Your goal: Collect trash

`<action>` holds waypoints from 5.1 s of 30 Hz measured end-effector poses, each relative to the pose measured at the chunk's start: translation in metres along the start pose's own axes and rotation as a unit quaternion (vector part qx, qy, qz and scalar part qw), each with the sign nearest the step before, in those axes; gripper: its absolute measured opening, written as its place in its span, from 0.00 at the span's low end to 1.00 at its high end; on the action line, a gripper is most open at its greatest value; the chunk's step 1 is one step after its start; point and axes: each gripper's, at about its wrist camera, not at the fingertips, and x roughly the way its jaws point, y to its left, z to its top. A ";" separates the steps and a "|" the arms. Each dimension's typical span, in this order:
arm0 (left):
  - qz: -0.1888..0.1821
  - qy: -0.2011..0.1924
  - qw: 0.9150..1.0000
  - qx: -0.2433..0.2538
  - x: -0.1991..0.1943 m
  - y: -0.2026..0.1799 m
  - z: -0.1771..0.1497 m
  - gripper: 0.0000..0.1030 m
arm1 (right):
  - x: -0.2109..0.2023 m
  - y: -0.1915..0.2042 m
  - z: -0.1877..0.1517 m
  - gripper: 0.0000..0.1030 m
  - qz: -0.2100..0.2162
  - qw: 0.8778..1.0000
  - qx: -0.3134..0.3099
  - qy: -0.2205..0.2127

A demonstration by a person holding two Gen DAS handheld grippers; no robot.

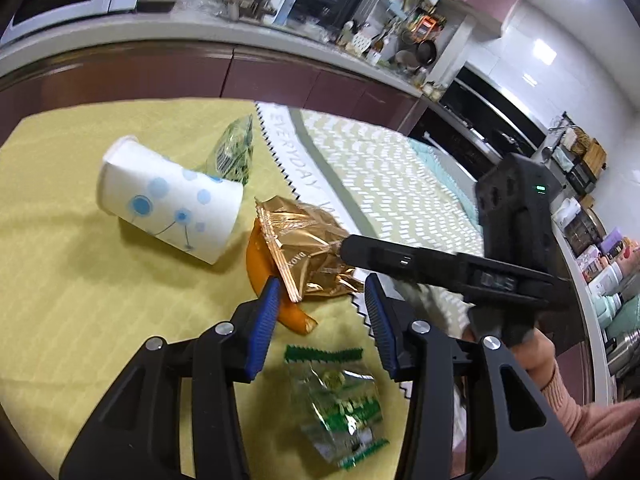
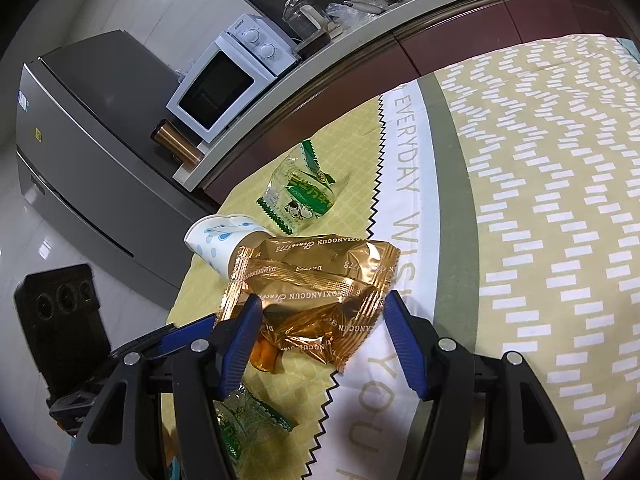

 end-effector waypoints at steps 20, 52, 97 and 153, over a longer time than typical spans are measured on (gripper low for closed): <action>0.000 0.021 0.999 -0.035 0.016 0.025 -0.016 0.10 | 0.012 0.014 0.006 0.74 0.030 0.999 -0.030 0.029; -0.033 0.053 0.998 0.012 -0.001 -0.014 -0.082 0.13 | -0.033 0.018 -0.003 0.18 0.086 0.996 -0.018 -0.018; 0.154 -0.089 0.984 -0.024 -0.188 0.063 -0.097 0.03 | 0.035 0.136 -0.003 0.18 0.155 0.981 -0.112 0.038; 0.297 -0.156 0.927 -0.167 -0.311 0.205 -0.136 0.03 | 0.178 0.293 -0.040 0.18 0.188 0.938 -0.235 0.174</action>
